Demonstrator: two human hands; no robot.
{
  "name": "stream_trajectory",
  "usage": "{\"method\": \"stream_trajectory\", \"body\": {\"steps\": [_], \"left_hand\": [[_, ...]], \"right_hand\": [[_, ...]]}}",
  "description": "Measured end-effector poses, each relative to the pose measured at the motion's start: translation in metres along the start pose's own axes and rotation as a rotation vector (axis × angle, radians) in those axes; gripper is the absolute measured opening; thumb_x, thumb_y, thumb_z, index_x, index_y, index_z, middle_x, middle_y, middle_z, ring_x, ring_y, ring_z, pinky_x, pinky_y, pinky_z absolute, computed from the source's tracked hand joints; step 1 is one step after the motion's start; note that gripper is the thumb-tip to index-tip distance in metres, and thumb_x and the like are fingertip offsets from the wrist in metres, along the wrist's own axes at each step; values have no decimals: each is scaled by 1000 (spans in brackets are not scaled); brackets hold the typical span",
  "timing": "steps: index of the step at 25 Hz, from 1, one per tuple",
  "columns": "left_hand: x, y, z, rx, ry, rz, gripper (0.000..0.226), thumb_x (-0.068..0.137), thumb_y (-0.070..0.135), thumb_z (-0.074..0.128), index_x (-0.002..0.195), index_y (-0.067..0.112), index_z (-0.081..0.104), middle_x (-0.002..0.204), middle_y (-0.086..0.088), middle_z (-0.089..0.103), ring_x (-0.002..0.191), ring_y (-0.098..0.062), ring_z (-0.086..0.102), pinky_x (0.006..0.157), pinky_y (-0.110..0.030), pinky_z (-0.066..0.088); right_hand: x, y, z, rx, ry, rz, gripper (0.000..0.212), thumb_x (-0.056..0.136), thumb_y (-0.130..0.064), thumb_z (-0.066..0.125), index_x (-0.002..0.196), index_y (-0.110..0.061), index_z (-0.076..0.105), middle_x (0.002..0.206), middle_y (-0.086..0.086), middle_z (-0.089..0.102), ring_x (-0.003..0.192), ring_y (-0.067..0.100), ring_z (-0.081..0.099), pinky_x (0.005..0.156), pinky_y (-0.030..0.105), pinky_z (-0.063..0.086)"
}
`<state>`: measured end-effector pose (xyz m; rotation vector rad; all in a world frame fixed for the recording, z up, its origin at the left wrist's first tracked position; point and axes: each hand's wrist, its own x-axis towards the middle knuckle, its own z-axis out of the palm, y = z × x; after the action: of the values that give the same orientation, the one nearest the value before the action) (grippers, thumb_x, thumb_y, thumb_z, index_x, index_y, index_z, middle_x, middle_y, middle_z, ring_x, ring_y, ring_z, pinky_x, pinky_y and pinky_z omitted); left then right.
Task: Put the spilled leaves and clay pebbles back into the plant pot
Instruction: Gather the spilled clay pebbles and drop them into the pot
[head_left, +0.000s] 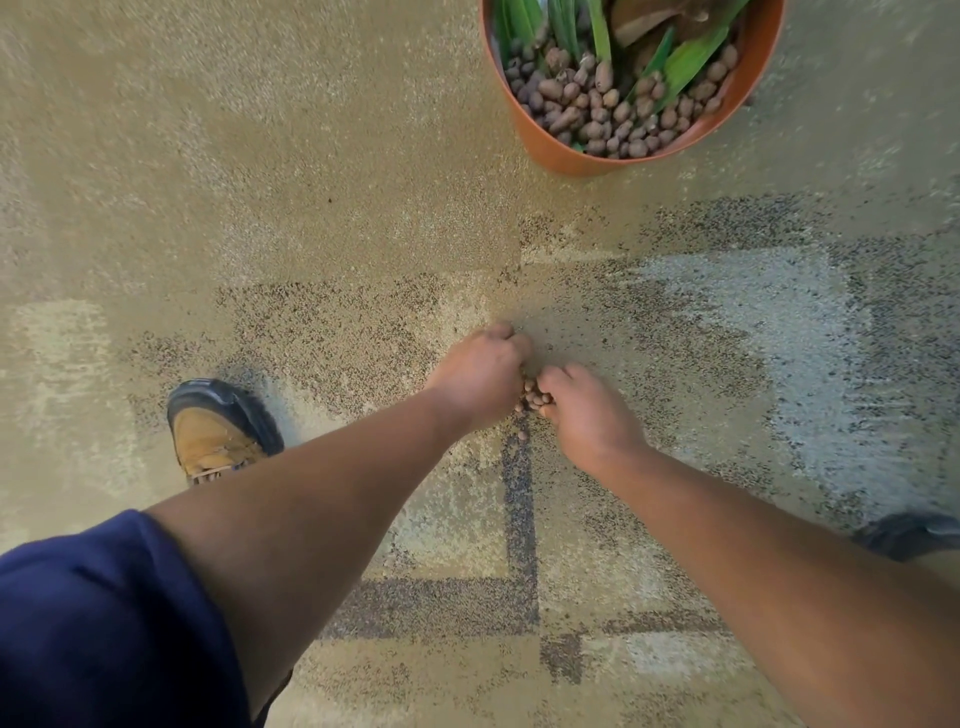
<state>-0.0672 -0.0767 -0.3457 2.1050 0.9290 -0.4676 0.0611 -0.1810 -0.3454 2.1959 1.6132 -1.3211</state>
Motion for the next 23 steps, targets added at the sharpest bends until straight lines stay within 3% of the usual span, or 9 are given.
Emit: {"method": "stream_trajectory", "body": {"steps": [2, 5, 14, 19, 23], "left_hand": [[-8, -1, 5, -64, -21, 13, 27, 97, 8, 46, 112, 21, 64, 101, 6, 54, 92, -16, 60, 78, -27, 58], [-19, 3, 14, -106, -67, 58, 25, 99, 13, 48, 114, 25, 63, 102, 9, 53, 94, -12, 58, 81, -25, 57], [-18, 13, 25, -129, -42, -128, 23, 96, 18, 65, 116, 29, 63, 116, 7, 48, 88, -12, 59, 75, -26, 59], [-17, 12, 25, -66, -26, -91, 20, 94, 14, 66, 109, 28, 63, 102, 9, 52, 86, -13, 59, 79, -26, 57], [-17, 7, 22, -120, -14, -76, 29, 95, 1, 60, 89, 30, 57, 89, 6, 52, 82, -11, 62, 61, -18, 54]], "right_hand": [[-2, 2, 1, 102, 30, 14, 8, 97, -17, 63, 101, -18, 56, 105, -1, 59, 93, 19, 60, 86, 39, 58], [-7, 8, 0, 235, 126, 46, 10, 95, -14, 65, 91, -19, 58, 95, -5, 58, 83, 15, 60, 76, 34, 60], [-8, 12, 3, 164, 62, 117, 4, 95, -14, 66, 98, -16, 64, 95, -1, 56, 85, 18, 58, 80, 37, 59], [-10, 11, 8, 179, 129, 139, 4, 94, -14, 67, 95, -17, 64, 96, -3, 56, 84, 17, 59, 77, 32, 57], [-12, 16, 9, 234, 143, 172, 12, 91, -12, 71, 89, -20, 63, 94, -6, 59, 80, 13, 63, 73, 26, 59]]}}
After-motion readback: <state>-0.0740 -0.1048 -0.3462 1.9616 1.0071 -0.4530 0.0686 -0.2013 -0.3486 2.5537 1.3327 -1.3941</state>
